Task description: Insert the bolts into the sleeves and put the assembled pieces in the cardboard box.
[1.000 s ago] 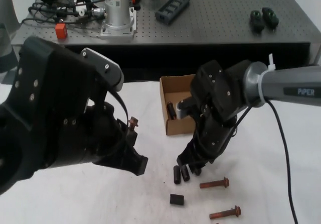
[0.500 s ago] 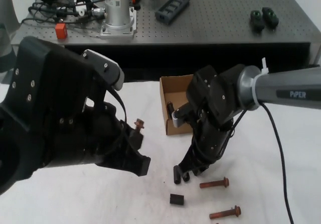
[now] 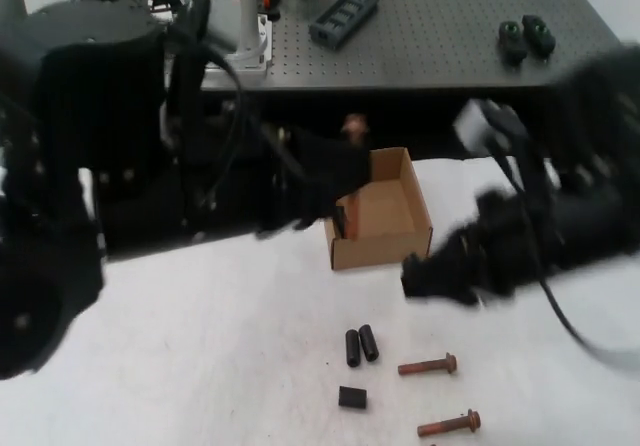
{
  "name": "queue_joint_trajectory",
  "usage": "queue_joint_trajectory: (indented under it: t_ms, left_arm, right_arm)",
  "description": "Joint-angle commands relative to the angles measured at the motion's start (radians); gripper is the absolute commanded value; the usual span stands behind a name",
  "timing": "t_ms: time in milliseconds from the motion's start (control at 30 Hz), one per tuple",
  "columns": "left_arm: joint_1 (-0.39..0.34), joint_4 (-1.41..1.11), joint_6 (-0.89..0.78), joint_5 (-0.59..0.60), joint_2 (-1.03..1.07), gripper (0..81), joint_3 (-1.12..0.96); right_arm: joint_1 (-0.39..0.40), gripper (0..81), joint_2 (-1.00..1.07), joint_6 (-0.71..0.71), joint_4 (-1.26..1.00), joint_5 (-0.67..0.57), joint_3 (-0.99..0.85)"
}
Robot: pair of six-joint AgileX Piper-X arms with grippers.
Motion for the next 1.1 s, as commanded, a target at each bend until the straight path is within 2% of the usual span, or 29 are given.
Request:
queue_joint_trajectory:
  t_ms: [0,167,300,633,1000,1067]
  left_arm:
    - [0.002,-0.179,-0.135,0.081,0.069,0.6,-0.003]
    - [0.002,-0.254,-0.203,0.115,0.148,0.6,-0.003]
    - [0.002,-0.259,-0.204,0.135,0.165,0.6,-0.003]
    - [0.002,-0.259,-0.204,0.13,0.165,0.6,-0.003]
    - [0.002,-0.259,-0.204,0.14,0.165,0.1,-0.003]
    - [0.002,-0.259,-0.204,0.153,0.165,7.9,-0.003]
  right_arm:
    - [0.071,3.4,-0.237,0.179,-0.23,-0.231,0.243]
    - [0.156,3.4,-0.318,0.361,-0.55,-0.18,0.363]
    - [0.163,3.4,-0.308,0.373,-0.678,-0.097,0.365]
    - [0.163,3.4,-0.308,0.383,-0.744,-0.001,0.365]
    - [0.161,3.4,-0.308,0.409,-0.861,0.035,0.365]
    - [0.161,3.4,-0.308,0.416,-0.893,0.069,0.365]
